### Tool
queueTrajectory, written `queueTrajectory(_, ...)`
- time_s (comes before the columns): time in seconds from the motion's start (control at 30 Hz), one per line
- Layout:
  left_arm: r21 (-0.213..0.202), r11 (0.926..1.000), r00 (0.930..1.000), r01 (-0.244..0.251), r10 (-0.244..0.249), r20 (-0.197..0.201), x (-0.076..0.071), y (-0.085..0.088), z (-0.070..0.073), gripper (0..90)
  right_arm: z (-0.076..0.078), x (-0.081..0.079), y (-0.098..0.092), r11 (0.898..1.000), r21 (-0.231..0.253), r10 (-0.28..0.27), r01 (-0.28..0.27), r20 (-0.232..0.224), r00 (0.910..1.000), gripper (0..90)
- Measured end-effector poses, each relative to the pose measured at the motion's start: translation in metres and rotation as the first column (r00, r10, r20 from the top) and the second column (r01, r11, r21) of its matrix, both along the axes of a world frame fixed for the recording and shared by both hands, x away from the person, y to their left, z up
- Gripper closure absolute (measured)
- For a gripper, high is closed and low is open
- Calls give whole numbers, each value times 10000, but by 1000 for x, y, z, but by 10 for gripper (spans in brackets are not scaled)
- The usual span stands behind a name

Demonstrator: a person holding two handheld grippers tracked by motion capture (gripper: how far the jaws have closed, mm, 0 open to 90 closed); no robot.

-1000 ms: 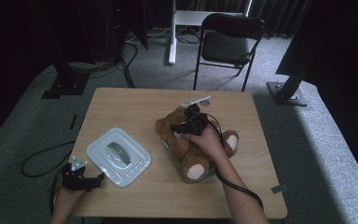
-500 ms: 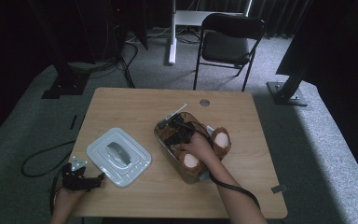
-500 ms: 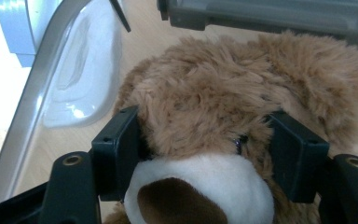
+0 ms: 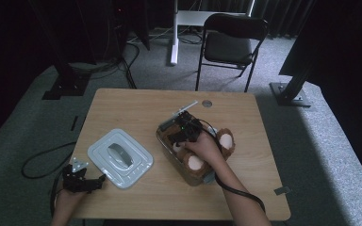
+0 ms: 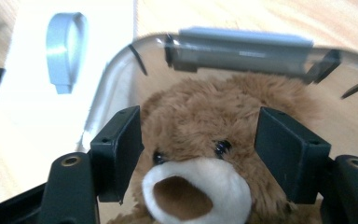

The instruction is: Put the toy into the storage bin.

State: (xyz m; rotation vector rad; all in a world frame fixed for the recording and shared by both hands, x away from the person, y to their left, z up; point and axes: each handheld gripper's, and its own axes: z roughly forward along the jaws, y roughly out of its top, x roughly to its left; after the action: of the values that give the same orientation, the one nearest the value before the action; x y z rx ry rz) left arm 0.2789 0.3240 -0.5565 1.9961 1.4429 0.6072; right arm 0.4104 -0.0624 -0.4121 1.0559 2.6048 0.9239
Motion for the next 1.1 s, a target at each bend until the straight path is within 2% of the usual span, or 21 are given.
queueTrajectory(0.17, 20, 10000, 10000, 9, -9, 9, 0, 0, 0, 5, 14, -8, -8, 9993, 381, -8, -2, 265, 9996, 313)
queueTrajectory(0.2, 21, 10000, 10000, 12, -12, 6, 0, 0, 0, 5, 24, -15, -18, 9965, 831, -26, -13, 472, 9989, 313)
queueTrajectory(0.23, 22, 10000, 10000, 15, -15, 4, 0, 0, 0, 5, 28, -18, -22, 9953, 973, -40, -14, 555, 9985, 313)
queueTrajectory(0.57, -1, 10000, 10000, -7, 7, 18, 0, 0, 0, 5, 58, -41, -71, 9857, 1624, -677, 455, 1334, 9888, 324)
queueTrajectory(0.67, -3, 10000, 10000, -5, 5, 16, 0, 0, 0, 5, 61, -47, -87, 9785, 1966, -914, 625, 1412, 9858, 326)
queueTrajectory(0.83, 3, 10000, 10000, 0, 0, 1, 0, 0, 0, 5, 60, -57, -111, 9713, 2186, -1279, 937, 1478, 9807, 327)
queueTrajectory(0.93, 0, 10000, 10000, -1, 1, 6, 0, 0, 0, 5, 59, -63, -125, 9632, 2420, -1563, 1170, 1502, 9762, 347)
queueTrajectory(1.1, 0, 10000, 10000, -7, 7, 20, 0, 0, 0, 5, 54, -70, -144, 9569, 2539, -1821, 1411, 1458, 9724, 349)
